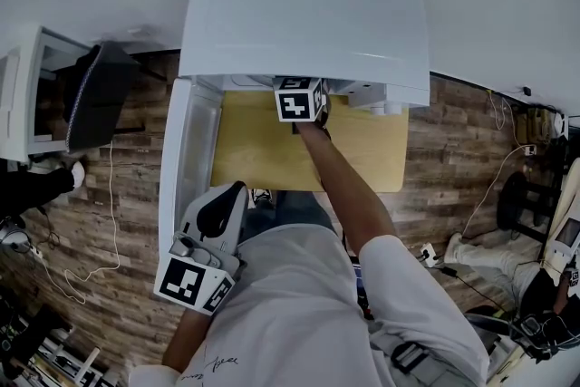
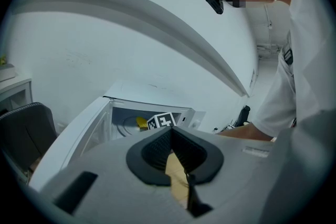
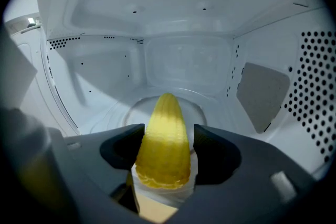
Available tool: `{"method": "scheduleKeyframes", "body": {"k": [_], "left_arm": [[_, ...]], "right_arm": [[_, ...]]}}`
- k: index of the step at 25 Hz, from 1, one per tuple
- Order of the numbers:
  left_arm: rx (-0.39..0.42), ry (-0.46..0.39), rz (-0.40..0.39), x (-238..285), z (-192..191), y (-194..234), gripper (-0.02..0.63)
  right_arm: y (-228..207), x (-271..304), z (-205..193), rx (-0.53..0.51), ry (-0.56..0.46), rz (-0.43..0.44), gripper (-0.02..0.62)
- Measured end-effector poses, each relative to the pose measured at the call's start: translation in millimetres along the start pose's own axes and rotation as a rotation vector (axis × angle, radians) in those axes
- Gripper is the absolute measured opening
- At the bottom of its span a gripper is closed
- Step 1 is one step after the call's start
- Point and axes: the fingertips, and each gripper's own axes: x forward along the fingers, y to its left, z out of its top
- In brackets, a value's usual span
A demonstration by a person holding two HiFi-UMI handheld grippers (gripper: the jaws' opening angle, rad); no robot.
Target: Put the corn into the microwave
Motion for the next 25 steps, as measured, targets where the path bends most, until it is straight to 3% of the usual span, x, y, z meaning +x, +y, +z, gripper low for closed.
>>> {"method": "scheduleKeyframes", "body": {"k": [25], "left_arm": [[0.022,-0.016,-0.024,-16,-4,-12,-0.012]], "right_arm": [[3,-25,3,0.034,-0.039,0.004,0.279]]}}
